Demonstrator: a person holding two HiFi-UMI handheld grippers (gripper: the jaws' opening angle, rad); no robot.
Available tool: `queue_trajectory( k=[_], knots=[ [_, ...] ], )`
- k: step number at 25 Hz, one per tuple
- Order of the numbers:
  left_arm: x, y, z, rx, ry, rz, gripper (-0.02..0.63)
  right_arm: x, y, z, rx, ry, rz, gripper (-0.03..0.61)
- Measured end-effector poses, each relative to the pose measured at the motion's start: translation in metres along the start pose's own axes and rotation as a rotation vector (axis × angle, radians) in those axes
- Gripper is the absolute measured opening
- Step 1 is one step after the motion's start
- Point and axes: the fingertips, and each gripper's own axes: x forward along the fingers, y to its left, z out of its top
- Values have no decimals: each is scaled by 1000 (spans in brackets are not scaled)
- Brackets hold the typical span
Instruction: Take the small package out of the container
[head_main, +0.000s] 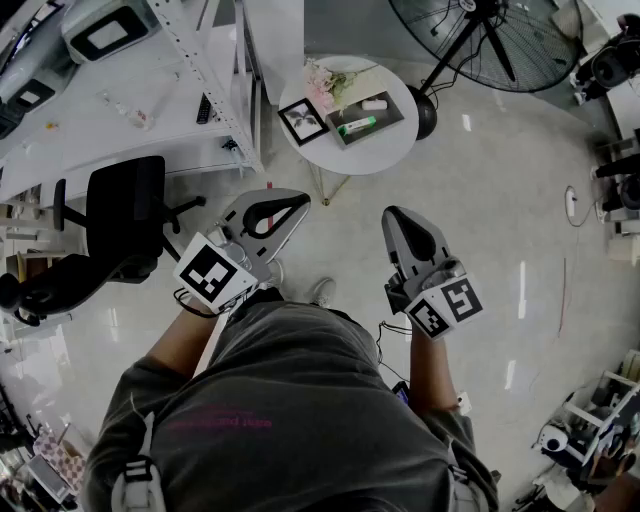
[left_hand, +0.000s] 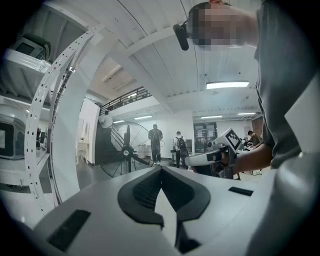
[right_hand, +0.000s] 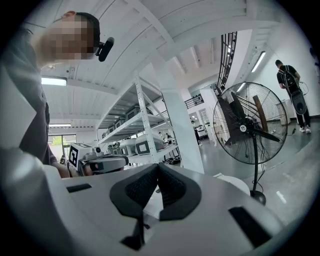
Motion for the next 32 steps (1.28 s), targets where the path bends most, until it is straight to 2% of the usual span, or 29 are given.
queue_trajectory(
  k=[3, 13, 18, 22, 29, 32],
  knots=[
    [1, -8, -7, -43, 44, 8, 15, -7, -3, -1, 2, 3, 4, 20],
    [11, -40, -18, -72, 70, 41, 15, -31, -13, -8, 36, 6, 54, 20],
    [16, -50, -13, -20, 27, 56, 15, -46, -20, -10, 38, 10, 66, 20],
    [18, -57, -20, -73, 72, 64, 14, -52, -25, -9, 45, 7, 65, 20],
    [33, -47, -15, -23, 14, 53, 15, -49, -38, -11, 52, 15, 53, 20],
    [42, -38, -17, -27, 7, 46, 14, -42, -47, -11, 57, 23, 46, 20]
  ],
)
